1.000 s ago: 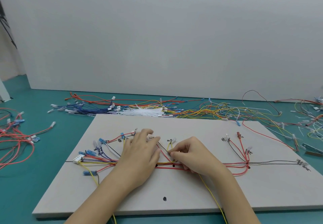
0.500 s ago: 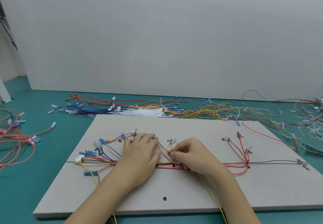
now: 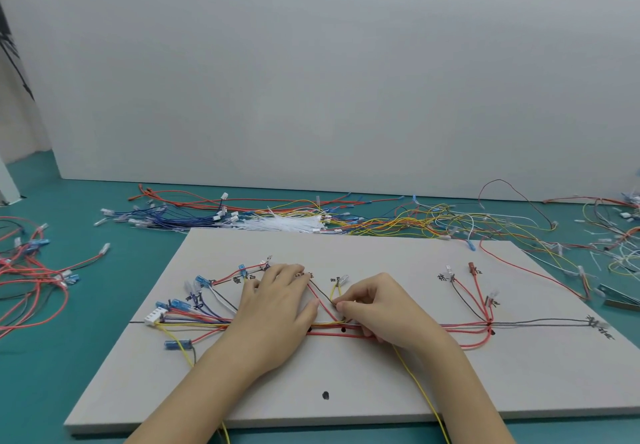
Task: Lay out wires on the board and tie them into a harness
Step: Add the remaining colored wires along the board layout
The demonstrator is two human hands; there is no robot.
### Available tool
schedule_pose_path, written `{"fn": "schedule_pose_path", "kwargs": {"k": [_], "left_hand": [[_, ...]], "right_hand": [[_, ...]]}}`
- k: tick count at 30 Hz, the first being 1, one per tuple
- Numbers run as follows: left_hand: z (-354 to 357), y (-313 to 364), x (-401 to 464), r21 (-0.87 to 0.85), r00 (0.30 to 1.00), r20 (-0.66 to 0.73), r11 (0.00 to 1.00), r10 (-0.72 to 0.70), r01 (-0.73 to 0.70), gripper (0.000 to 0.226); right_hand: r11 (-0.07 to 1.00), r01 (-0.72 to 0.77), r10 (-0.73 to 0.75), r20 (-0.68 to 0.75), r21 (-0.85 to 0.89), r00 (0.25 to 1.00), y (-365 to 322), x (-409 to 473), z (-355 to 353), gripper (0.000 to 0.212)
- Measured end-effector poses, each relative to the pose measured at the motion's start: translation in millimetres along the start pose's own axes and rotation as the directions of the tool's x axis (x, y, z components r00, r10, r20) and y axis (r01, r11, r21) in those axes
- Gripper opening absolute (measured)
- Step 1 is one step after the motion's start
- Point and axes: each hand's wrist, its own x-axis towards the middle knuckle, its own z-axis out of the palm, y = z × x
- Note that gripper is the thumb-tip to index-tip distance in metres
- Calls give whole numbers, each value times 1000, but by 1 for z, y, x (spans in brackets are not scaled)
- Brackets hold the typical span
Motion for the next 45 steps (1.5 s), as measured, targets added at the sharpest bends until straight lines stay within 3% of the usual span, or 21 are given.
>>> {"fn": "schedule_pose_path", "kwargs": {"k": [17,38,43,45], "left_hand": [[2,-2,2,-25,999,44,999,-24,25,48],[2,2,0,-88,999,-22,996,-29,27,40],[-5,4,-4,-96,981,-166,988,103,-120,37],[-7,7,-5,-97,964,-188,974,186,-207,25]], "right_hand": [[1000,9,-9,0,-18,1000,1,0,0,18],[1000,23,-22,9,-19,1000,1,0,1,21],[1000,31,-31,-17,-1,999,-2,-2,1,42],[1000,26,-25,-26,17,999,-4,-4,-1,34]]}}
